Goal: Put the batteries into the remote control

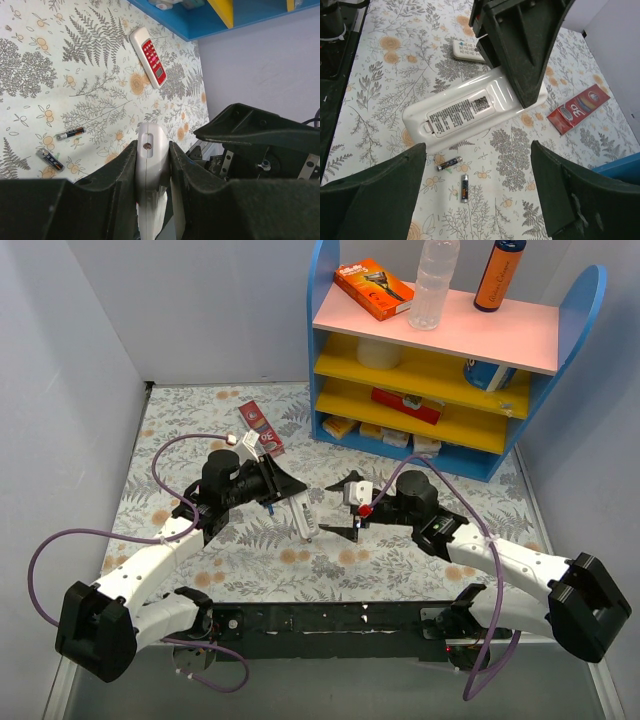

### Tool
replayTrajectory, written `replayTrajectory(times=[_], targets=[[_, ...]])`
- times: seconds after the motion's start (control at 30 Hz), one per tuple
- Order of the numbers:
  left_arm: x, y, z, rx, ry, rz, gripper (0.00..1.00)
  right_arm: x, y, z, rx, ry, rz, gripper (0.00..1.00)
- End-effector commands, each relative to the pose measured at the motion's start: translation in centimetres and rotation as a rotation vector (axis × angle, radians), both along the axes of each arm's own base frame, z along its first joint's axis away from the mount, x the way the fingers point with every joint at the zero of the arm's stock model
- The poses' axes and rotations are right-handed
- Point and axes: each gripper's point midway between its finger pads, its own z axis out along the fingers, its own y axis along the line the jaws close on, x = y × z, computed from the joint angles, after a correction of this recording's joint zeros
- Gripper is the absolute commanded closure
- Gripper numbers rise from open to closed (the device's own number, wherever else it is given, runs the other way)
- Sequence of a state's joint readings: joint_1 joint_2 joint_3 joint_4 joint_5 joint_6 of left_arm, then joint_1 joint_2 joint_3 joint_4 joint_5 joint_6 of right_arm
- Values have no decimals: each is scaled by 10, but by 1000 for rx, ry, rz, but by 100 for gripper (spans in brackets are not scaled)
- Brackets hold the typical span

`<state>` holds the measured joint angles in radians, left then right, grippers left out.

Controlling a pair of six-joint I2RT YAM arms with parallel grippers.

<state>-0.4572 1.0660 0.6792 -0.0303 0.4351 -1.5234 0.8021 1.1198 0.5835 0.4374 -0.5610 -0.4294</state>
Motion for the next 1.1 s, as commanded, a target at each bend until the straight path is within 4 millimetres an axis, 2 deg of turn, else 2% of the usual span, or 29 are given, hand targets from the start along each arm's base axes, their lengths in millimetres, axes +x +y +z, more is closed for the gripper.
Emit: replayTrajectory(times=[0.0,0.17,0.67,0.9,1.07], targets=[[-1,-4,14,-50,0,-20,100,-2,9,16,49,-124,37,10],[-2,-7,14,-70,4,-28,100,-9,17,20,67,-128,69,12],[-4,-9,15,-87,16,-37,100,-13,26,18,74,-112,90,18],[-5,-10,18,-89,11,-47,100,-10,28,14,58,-108,86,21],[-6,-11,21,-102,15,-57,100,-10,28,3,16,-117,93,24]])
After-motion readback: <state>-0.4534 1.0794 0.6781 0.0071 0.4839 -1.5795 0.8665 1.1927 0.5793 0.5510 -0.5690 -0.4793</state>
